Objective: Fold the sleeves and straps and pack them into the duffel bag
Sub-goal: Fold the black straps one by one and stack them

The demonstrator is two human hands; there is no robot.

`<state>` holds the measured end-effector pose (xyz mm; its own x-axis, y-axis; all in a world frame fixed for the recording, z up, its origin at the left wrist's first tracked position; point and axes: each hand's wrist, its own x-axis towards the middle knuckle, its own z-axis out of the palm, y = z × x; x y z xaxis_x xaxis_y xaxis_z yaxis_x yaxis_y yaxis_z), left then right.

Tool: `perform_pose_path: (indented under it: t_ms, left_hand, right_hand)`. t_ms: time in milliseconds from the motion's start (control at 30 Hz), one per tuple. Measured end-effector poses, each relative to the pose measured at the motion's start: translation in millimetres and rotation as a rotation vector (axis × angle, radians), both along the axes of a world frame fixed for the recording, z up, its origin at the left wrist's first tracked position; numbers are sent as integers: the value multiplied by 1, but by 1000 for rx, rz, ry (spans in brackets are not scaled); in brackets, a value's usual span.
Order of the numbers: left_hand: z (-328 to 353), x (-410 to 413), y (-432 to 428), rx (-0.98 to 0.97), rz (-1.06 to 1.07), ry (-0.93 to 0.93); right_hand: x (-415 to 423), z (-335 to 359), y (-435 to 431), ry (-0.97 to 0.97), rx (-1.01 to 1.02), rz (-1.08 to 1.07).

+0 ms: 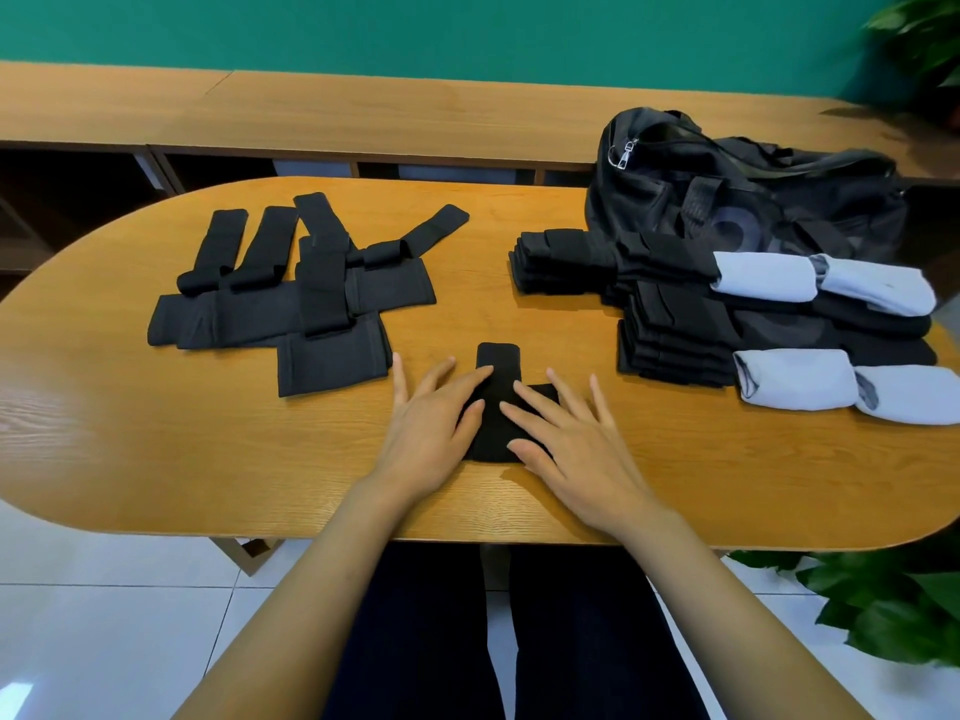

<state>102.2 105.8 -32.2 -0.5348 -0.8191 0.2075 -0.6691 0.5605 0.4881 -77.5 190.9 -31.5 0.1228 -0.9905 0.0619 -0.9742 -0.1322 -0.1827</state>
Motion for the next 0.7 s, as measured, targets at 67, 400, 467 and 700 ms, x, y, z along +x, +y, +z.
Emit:
perform_pose_path:
  t_ms: [67,400,467,700]
  left_hand:
    - [0,2,3,8,-24,2]
    - [4,15,19,123,-260,-127]
    - [3,20,20,106,-289,-172]
    - [0,23,22,5,-288,-212]
  right_hand:
    - [-3,3,4,-14,-23,-3]
    - [-25,6,14,-18,29,49]
    - [-26,5,15,-31,44,50]
    - [-25,4,16,-51,69,43]
